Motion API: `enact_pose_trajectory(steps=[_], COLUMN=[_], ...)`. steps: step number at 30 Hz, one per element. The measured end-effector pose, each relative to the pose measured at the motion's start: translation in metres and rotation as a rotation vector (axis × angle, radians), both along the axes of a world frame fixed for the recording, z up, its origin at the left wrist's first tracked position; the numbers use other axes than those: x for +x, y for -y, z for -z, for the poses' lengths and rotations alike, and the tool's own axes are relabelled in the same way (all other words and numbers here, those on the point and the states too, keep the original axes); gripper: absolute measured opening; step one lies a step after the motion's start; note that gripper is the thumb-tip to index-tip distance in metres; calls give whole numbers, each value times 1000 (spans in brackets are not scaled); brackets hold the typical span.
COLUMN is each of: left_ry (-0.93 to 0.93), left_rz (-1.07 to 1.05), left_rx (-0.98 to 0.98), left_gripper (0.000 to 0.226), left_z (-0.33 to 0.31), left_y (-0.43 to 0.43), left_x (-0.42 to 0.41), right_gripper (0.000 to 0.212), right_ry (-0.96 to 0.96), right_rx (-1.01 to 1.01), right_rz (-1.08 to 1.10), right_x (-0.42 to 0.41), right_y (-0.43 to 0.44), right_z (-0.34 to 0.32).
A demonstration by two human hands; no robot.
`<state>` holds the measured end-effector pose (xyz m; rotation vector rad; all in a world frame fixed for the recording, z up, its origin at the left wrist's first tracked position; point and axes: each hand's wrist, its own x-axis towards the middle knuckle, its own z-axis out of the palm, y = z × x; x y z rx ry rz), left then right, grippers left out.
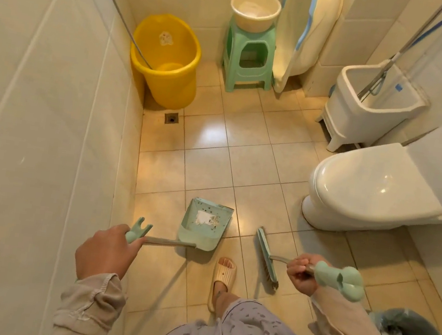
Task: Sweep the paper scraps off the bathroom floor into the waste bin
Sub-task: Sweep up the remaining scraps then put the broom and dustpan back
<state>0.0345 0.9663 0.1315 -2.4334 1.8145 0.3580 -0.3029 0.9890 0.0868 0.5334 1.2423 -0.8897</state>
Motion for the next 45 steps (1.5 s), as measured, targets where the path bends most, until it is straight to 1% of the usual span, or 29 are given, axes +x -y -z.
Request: enact_pose_trajectory(steps=[2, 4, 8, 15, 18, 21, 27, 32, 33, 35, 36, 39, 42, 43, 45], left_ry=[4, -8, 4, 32, 50, 96, 129, 101, 101, 95, 83, 34, 42, 45, 66], left_rz=[-17, -36, -21, 46, 120, 233, 515, 646, 661, 698, 718, 771, 857, 879, 919], left_rx=[2, -4, 12, -5, -15, 10, -12, -104, -116, -118, -109, -64, -20, -9, 4], left_gripper=[33, 32, 34, 37, 35, 34, 34, 30, 30, 30, 30, 30, 30, 30, 30], left_z=[0, 0, -7, -12, -9, -10, -24, -38, -38, -36, -34, -27, -20, -20, -21], left_y=[32, 64, 126, 245, 305, 368, 492, 574, 587, 612, 624, 663, 703, 715, 741], left_x=[-3, -6, -13, -25, -35, -51, -93, -137, -147, -169, -180, -215, -250, -261, -284], right_gripper=[45, 40, 36, 28, 24, 25, 27, 34, 38, 54, 58, 43, 42, 37, 19], right_ry=[20, 37, 24, 32, 27, 29, 28, 12, 13, 14, 17, 10, -20, -3, -3], right_rx=[-20, -46, -58, -140, -144, -129, -58, -60, -68, -73, -67, -66, -106, -147, -221], right_rz=[-29, -34, -122, -57, -15, 42, 180, 324, 342, 396, 432, 582, 663, 732, 884], right_x=[-2, -5, -12, -15, -17, -20, -25, -38, -43, -55, -61, -80, -109, -117, -133], right_y=[45, 88, 164, 264, 306, 343, 401, 436, 443, 458, 466, 499, 535, 547, 569], right_z=[-3, -10, -33, -42, -34, -28, -25, -28, -28, -24, -21, -14, -11, -13, -18])
